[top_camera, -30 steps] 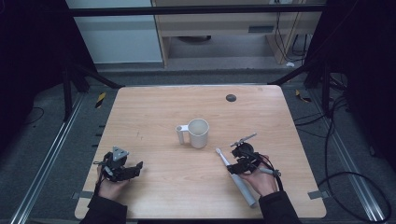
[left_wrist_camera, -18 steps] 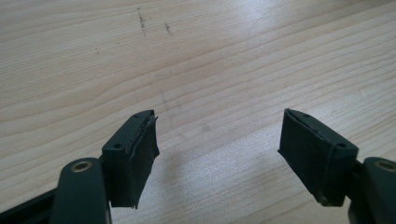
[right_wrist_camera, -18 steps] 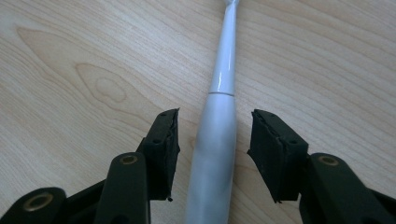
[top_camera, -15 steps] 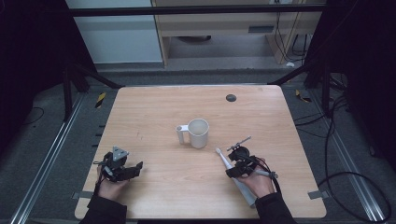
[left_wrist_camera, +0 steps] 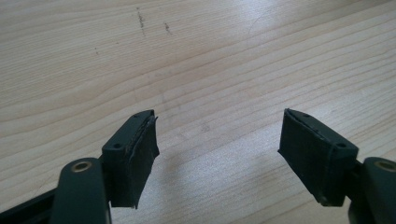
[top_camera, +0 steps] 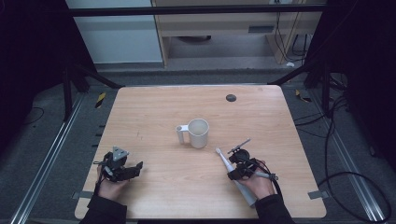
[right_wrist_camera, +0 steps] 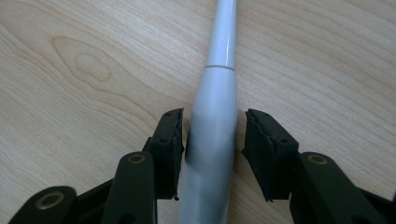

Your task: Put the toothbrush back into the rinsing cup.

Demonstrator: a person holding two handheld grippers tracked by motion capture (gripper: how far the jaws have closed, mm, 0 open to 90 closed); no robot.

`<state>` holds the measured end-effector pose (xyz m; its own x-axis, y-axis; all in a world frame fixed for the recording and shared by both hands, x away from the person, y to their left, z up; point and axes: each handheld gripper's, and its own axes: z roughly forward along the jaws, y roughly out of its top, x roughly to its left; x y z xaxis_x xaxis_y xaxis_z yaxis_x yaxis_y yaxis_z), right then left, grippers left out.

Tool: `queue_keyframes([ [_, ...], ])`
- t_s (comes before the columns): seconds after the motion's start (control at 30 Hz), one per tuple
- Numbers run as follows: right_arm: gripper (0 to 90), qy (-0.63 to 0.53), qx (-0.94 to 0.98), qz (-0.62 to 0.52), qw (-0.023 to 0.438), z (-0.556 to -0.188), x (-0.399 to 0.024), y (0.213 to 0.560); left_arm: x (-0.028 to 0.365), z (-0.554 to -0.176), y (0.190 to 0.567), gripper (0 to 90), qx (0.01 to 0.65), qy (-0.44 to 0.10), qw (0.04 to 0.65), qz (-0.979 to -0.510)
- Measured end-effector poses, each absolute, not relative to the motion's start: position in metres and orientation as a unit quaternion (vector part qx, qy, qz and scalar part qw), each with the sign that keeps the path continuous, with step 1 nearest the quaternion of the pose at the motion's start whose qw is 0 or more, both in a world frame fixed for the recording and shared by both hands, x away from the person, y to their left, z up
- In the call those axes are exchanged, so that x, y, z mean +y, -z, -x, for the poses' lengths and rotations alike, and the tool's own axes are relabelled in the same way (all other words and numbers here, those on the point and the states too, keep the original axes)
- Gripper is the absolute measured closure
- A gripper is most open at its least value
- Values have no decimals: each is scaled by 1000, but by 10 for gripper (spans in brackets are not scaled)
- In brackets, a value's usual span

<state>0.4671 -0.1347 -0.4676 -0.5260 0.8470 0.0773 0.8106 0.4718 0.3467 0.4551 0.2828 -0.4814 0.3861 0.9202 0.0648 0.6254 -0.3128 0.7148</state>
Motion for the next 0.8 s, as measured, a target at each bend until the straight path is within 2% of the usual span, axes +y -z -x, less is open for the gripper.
queue_keyframes([
  [0.43, 658, -162, 861, -479, 51, -467, -131, 470, 283, -455, 482, 266, 499, -238, 307, -775],
  [0.8, 670, -148, 865, -478, 52, -466, -128, 468, 283, -455, 482, 266, 500, -238, 307, -774],
])
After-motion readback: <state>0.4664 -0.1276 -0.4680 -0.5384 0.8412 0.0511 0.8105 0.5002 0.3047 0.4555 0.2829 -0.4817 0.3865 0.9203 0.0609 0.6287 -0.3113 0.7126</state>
